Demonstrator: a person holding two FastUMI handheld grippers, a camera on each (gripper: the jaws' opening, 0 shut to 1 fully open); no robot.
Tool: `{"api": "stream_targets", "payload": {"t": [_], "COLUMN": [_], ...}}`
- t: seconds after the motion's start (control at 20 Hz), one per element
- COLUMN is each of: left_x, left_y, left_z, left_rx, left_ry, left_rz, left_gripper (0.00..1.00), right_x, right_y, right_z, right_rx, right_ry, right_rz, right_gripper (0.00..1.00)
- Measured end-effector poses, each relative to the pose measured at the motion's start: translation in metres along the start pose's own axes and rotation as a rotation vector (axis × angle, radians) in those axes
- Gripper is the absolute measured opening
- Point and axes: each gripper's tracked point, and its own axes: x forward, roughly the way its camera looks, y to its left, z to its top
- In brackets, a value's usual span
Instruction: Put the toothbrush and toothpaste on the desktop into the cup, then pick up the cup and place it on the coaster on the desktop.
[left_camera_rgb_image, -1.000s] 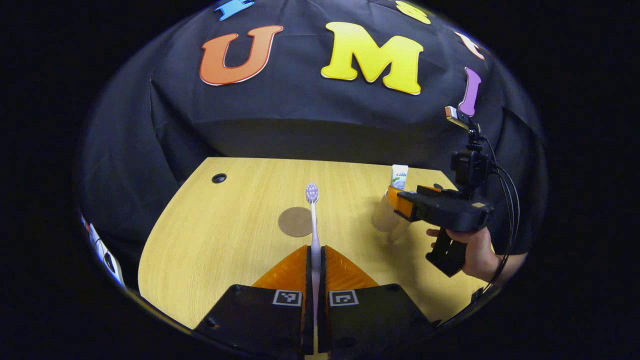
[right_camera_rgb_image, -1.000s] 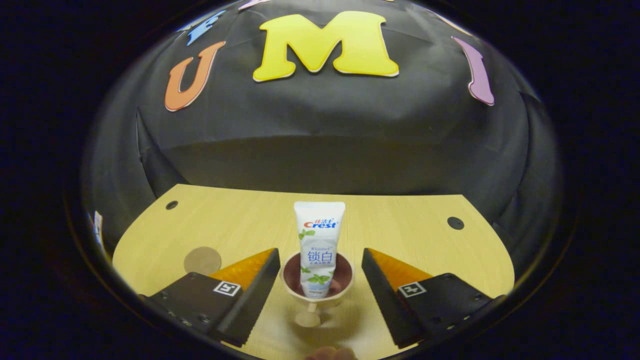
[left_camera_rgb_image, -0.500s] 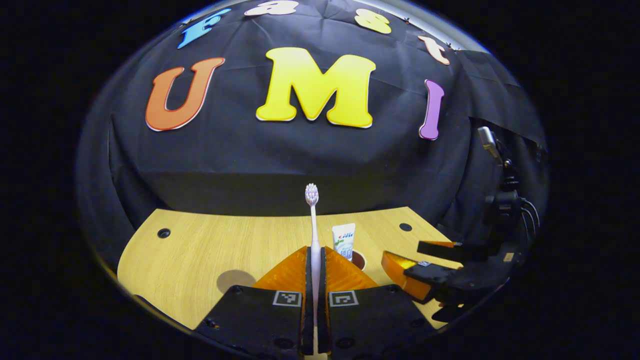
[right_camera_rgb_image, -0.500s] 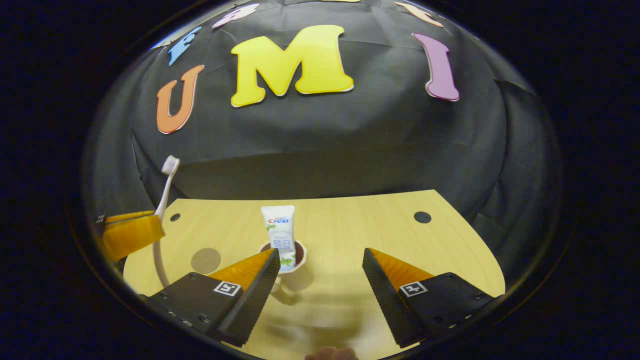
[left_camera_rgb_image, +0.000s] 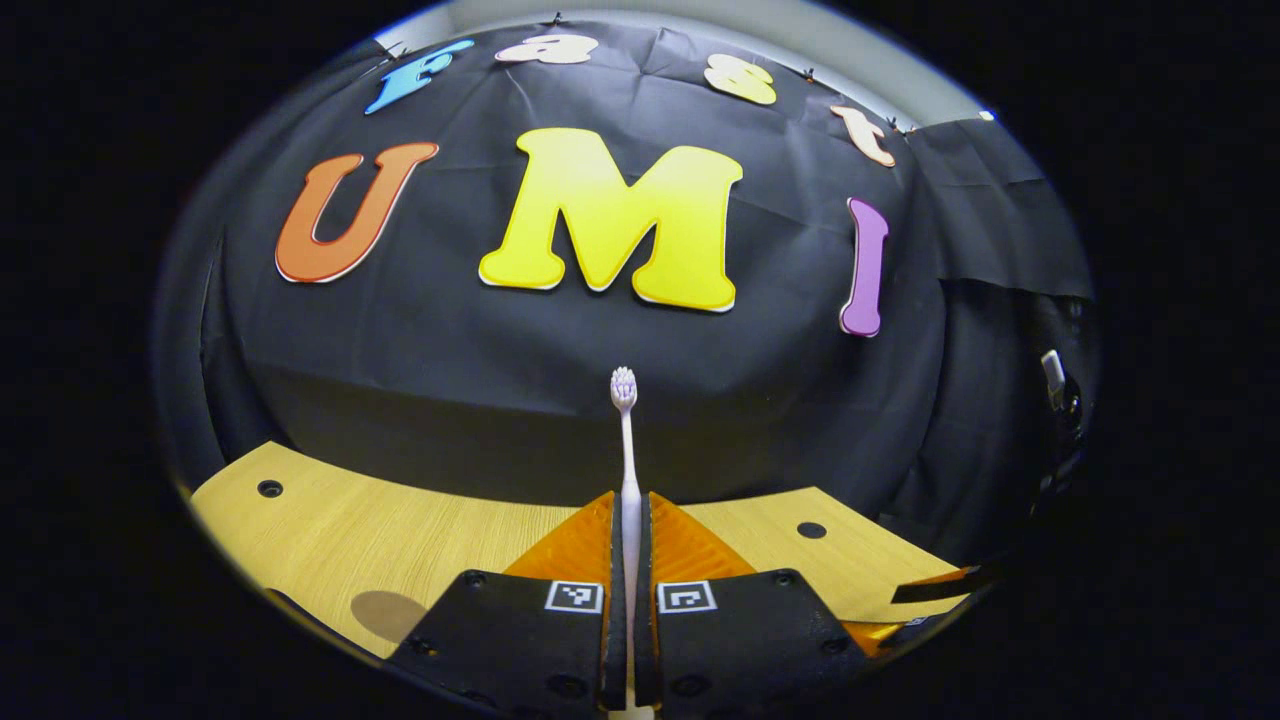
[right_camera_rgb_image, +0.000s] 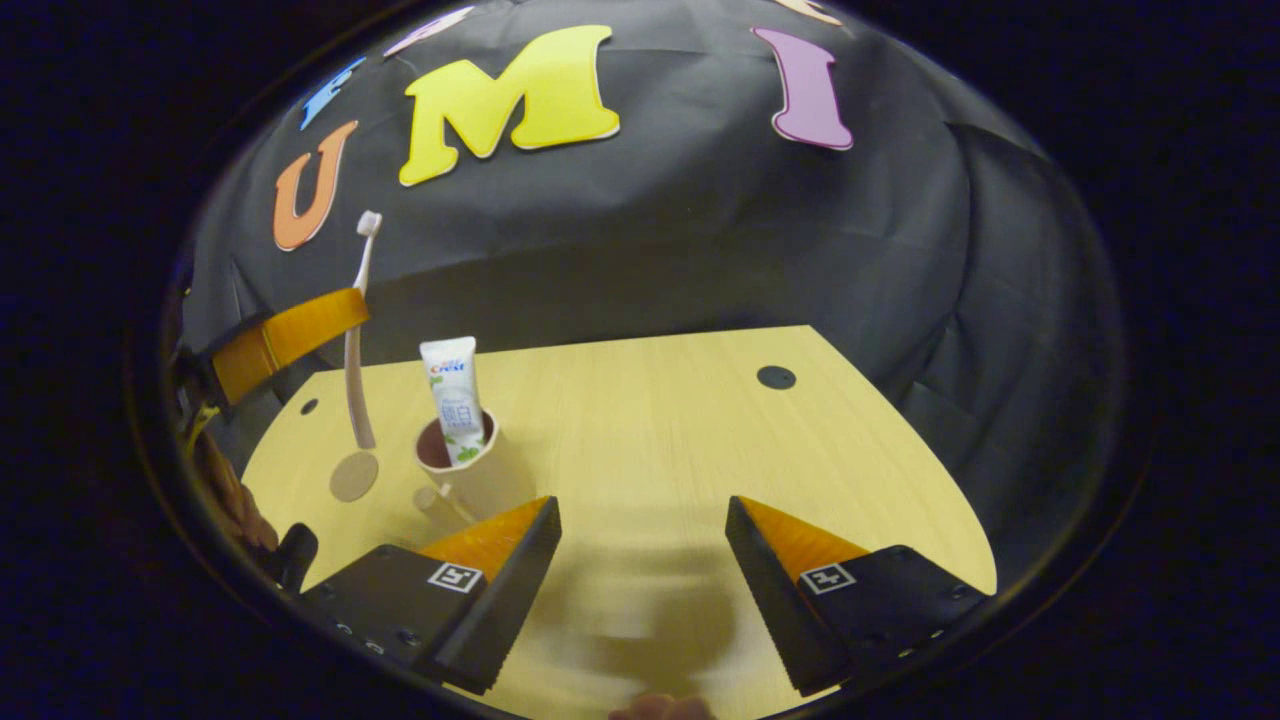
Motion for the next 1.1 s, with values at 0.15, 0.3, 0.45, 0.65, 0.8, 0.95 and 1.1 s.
{"api": "stream_targets", "payload": {"t": [0.15, 0.3, 0.45, 0.65, 0.8, 0.95, 1.1], "left_x": [0.014, 0.021, 0.026, 0.030, 0.025, 0.021, 0.017], "left_y": [-0.011, -0.017, -0.016, -0.012, -0.015, -0.014, -0.009], "left_z": [-0.009, -0.023, -0.036, -0.059, -0.069, -0.073, -0.077], "left_rx": [0.007, 0.005, 0.013, 0.014, 0.014, 0.025, 0.011], "left_ry": [-0.023, -0.011, -0.014, 0.014, 0.020, 0.033, 0.049], "left_rz": [-0.023, -0.020, -0.005, 0.011, 0.012, 0.016, 0.022], "left_gripper": [0.06, 0.06, 0.06, 0.08, 0.13, 0.16, 0.23], "right_x": [0.003, 0.005, 0.005, 0.006, 0.007, 0.009, 0.010], "right_y": [-0.011, -0.019, -0.027, -0.033, -0.031, -0.024, -0.017], "right_z": [-0.008, -0.012, -0.016, -0.022, -0.024, -0.023, -0.022], "right_rx": [0.005, 0.000, -0.006, -0.016, -0.017, -0.028, -0.045], "right_ry": [0.011, 0.023, 0.036, 0.058, 0.067, 0.067, 0.066], "right_rz": [-0.017, -0.032, -0.045, -0.062, -0.062, -0.058, -0.052], "right_gripper": [0.98, 0.98, 0.98, 0.98, 0.98, 0.98, 0.98]}}
